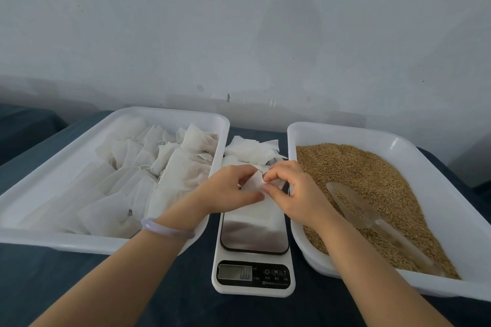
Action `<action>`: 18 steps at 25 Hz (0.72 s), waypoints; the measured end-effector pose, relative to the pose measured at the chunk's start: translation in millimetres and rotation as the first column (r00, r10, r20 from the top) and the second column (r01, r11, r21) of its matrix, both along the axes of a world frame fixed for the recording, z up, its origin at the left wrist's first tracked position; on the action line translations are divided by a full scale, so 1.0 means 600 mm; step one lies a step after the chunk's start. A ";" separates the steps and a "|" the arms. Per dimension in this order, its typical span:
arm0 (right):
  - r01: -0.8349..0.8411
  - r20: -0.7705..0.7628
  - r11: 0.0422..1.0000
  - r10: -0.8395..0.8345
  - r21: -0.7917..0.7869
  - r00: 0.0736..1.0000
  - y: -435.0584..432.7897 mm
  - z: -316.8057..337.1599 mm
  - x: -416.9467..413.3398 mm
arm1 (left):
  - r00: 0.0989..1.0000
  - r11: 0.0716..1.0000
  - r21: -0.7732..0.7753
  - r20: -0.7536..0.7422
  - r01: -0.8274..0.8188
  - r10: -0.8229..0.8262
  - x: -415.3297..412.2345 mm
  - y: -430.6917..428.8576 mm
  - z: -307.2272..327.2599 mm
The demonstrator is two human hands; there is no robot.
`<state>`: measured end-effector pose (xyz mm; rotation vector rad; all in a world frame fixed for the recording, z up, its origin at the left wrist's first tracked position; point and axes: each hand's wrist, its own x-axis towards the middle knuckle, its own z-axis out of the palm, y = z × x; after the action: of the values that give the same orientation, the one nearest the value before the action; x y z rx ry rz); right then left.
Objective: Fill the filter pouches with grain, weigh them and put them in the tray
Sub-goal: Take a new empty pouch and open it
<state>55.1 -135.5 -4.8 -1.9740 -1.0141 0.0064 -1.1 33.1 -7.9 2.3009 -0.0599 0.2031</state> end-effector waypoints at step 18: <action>-0.117 -0.140 0.993 0.114 -0.007 0.984 -0.005 0.002 0.000 | 0.998 0.983 0.185 -0.055 -0.004 0.014 0.017 0.005 -0.008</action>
<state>55.1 -138.6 -3.8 -1.8977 -1.0377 0.2140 8.9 35.9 -12.4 2.4908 -0.0411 0.1428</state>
